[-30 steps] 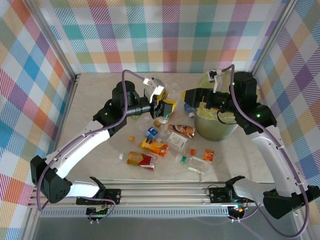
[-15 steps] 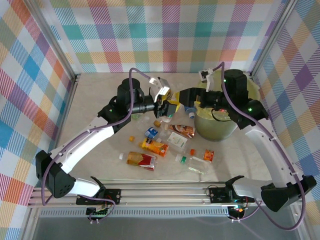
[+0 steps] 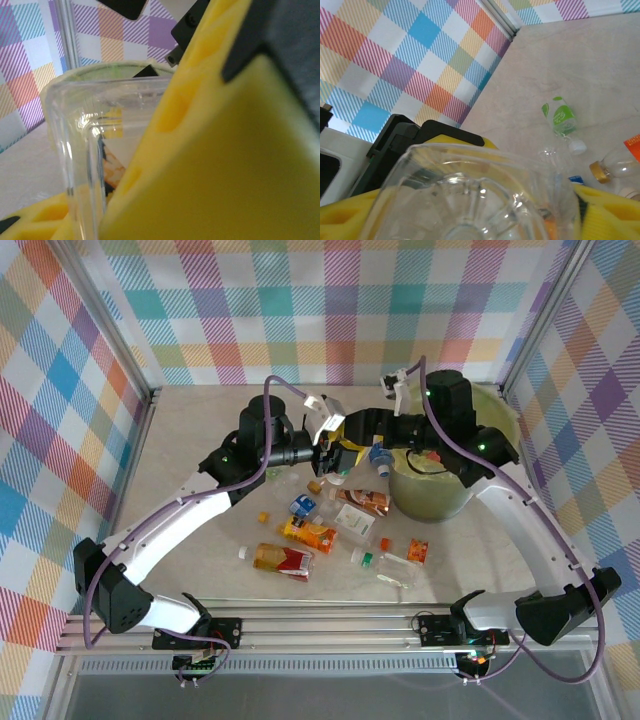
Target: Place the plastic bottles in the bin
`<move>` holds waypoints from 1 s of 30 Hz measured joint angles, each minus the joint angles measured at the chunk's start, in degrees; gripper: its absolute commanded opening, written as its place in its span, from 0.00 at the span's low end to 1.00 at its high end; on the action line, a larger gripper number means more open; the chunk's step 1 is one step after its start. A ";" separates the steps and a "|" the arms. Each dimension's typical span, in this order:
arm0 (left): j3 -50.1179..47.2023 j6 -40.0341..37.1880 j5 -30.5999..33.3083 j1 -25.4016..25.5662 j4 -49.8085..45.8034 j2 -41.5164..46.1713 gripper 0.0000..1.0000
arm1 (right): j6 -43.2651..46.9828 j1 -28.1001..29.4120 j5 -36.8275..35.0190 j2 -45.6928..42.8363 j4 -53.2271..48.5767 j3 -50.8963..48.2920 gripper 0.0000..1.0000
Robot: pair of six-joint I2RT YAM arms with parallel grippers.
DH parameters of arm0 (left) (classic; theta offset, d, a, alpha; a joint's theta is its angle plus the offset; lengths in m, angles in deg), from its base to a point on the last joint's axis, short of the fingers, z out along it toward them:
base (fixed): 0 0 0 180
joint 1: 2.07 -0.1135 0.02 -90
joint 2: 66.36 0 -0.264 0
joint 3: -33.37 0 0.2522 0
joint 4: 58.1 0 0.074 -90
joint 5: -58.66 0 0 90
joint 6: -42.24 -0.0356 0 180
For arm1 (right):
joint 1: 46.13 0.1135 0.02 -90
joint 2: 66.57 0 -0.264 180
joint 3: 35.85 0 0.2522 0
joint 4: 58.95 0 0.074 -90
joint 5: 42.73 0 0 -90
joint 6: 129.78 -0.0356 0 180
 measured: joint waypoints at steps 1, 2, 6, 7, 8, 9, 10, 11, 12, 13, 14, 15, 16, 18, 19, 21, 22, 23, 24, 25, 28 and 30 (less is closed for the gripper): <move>0.02 0.04 0.55 0.00 -0.44 0.00 0.37 | 0.11 0.09 -0.42 0.09 -0.04 0.00 0.66; 0.02 0.04 1.16 0.00 -0.76 -0.02 0.38 | 0.20 0.20 -0.85 0.20 -0.09 0.00 0.64; 0.02 0.00 4.11 0.11 -1.97 -0.46 0.41 | 0.22 0.39 -2.91 0.85 -0.33 -0.04 0.51; 0.02 0.00 4.57 0.15 -1.99 -0.55 0.42 | 0.24 0.39 -3.30 0.98 -0.33 -0.07 0.48; 0.02 0.00 4.87 0.17 -2.01 -0.63 0.43 | 0.24 0.39 -3.48 1.01 -0.31 -0.13 0.45; 0.00 -0.02 5.20 0.24 -2.03 -0.63 0.43 | 0.24 0.39 -3.74 1.01 -0.26 -0.22 0.41; 0.00 0.00 5.51 0.28 -2.05 -0.63 0.44 | 0.22 0.39 -3.89 1.01 -0.20 -0.31 0.39; 0.02 0.00 5.79 0.39 -2.05 -0.63 0.44 | 0.22 0.39 -3.98 0.98 -0.04 -0.39 0.37; 0.02 0.00 6.01 0.39 -2.10 -0.66 0.45 | 0.22 0.39 -4.13 0.98 0.04 -0.48 0.35; 0.00 0.00 6.25 0.46 -2.12 -0.70 0.46 | 0.22 0.44 -4.28 0.98 0.15 -0.55 0.33; 0.00 0.00 6.43 0.50 -2.12 -0.74 0.47 | 0.22 0.44 -4.39 0.98 0.20 -0.59 0.32; 0.02 0.00 6.60 0.50 -2.12 -0.74 0.48 | 0.22 0.44 -4.52 0.98 0.20 -0.61 0.31; 0.00 0.00 6.78 0.52 -2.12 -0.74 0.51 | 0.22 0.44 -4.66 0.98 0.22 -0.63 0.30; 0.02 -0.02 6.99 0.59 -2.12 -0.74 0.53 | 0.22 0.46 -4.85 0.98 0.33 -0.66 0.29; 0.02 -0.02 7.15 0.59 -2.12 -0.74 0.56 | 0.22 0.46 -4.96 0.96 0.37 -0.70 0.27; 0.00 -0.15 7.32 0.59 -2.12 -0.74 0.67 | 0.20 0.57 -5.25 0.92 0.57 -0.83 0.25; 0.02 -0.17 7.43 0.59 -2.10 -0.74 0.73 | 0.15 0.59 -5.29 0.85 0.61 -0.85 0.24; 0.02 -0.17 7.72 0.59 -1.95 -0.74 0.79 | -0.07 0.61 -5.40 0.79 0.66 -0.87 0.24; 0.02 -0.22 7.85 0.59 -1.77 -0.74 0.87 | -0.17 0.59 -5.95 0.61 0.81 -0.94 0.24; 0.07 -0.02 8.00 0.61 -1.77 -0.74 0.99 | -0.26 0.59 -6.45 0.44 0.87 -1.03 0.24; 0.13 0.22 8.79 0.66 -1.68 -0.74 1.00 | -0.24 0.59 -8.28 -0.13 0.85 -1.31 0.24; 0.26 0.24 9.07 0.66 -1.77 -0.74 1.00 | -0.07 0.55 -9.55 -0.48 0.74 -1.29 0.24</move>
